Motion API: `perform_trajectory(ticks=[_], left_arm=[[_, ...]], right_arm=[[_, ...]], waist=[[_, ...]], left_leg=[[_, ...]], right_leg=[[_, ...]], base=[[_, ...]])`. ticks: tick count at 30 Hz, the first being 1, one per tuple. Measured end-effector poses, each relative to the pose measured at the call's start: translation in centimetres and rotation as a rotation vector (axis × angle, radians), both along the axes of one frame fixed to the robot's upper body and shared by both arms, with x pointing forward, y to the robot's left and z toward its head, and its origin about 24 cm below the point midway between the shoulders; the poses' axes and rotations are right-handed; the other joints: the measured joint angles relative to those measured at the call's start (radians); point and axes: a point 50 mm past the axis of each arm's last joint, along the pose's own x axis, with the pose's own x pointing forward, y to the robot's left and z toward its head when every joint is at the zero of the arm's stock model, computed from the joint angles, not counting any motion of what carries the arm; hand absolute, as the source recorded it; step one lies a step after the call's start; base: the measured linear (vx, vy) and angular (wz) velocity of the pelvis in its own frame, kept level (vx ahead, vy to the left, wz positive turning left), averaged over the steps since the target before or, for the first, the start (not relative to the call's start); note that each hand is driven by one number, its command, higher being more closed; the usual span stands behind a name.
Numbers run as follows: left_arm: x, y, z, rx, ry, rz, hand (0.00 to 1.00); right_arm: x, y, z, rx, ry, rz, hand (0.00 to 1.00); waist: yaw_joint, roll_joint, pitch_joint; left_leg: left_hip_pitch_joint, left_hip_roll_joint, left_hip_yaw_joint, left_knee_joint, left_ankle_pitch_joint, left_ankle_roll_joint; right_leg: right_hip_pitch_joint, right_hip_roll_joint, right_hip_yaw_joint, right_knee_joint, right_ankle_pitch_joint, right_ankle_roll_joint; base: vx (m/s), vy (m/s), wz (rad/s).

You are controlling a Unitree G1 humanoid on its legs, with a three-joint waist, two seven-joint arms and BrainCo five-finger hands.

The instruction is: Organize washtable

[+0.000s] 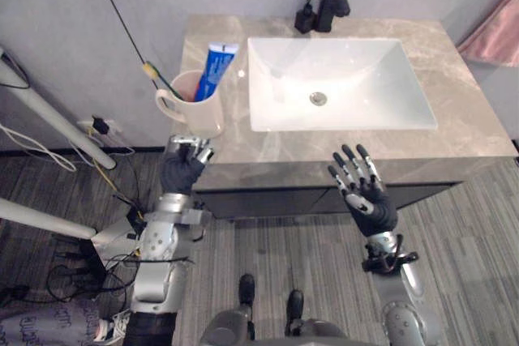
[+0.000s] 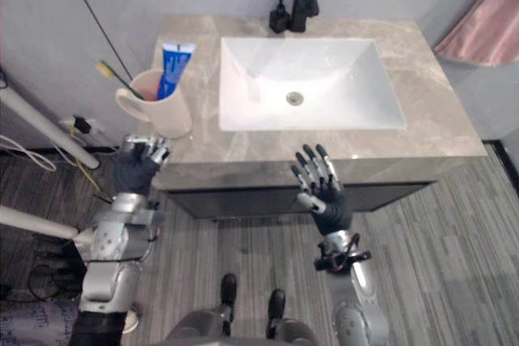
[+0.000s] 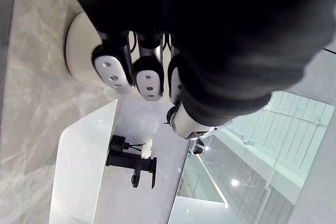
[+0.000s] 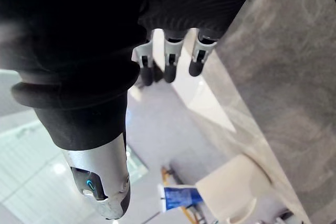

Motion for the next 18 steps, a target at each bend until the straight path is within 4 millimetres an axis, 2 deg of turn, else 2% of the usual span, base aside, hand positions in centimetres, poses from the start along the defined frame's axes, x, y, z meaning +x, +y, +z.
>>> perform_trajectory(ticks=[5, 7, 12, 18], left_arm=[[0.9, 0.0, 0.4, -0.006, -0.010, 0.013, 1.00], [1.3, 0.0, 0.6, 0.000, -0.016, 0.016, 1.00], [1.8, 0.5, 0.2, -0.002, 0.011, 0.045, 1.00], [2.1, 1.2, 1.0, -0.012, -0.016, 0.082, 1.00]], right_arm=[[0.1, 0.0, 0.1, 0.001, -0.008, -0.003, 0.00], [0.1, 0.0, 0.2, 0.001, -0.012, -0.002, 0.00], [0.0, 0.0, 0.6, 0.000, -0.028, -0.003, 0.00], [-0.1, -0.1, 0.5, 0.000, -0.023, -0.008, 0.00]], waist=[[-0.007, -0.004, 0.011], [-0.021, -0.008, 0.020], [-0.024, -0.009, 0.032], [-0.023, -0.010, 0.052]], left_leg=[[-0.010, 0.001, 0.004, 0.001, -0.003, 0.002], [-0.010, 0.002, 0.006, 0.001, -0.005, 0.003], [-0.010, 0.004, 0.032, 0.000, -0.014, 0.010], [-0.017, 0.003, 0.031, 0.000, -0.015, 0.011]], right_leg=[[-0.011, 0.002, 0.004, -0.005, 0.003, 0.001], [-0.011, 0.003, 0.006, -0.006, 0.003, 0.001], [-0.019, 0.005, 0.034, -0.012, 0.011, 0.001], [-0.022, 0.004, 0.032, -0.017, 0.012, 0.002]], base=[[0.05, 0.010, -0.06], [0.02, 0.004, -0.01], [0.01, 0.016, -0.16], [0.02, 0.007, -0.01]])
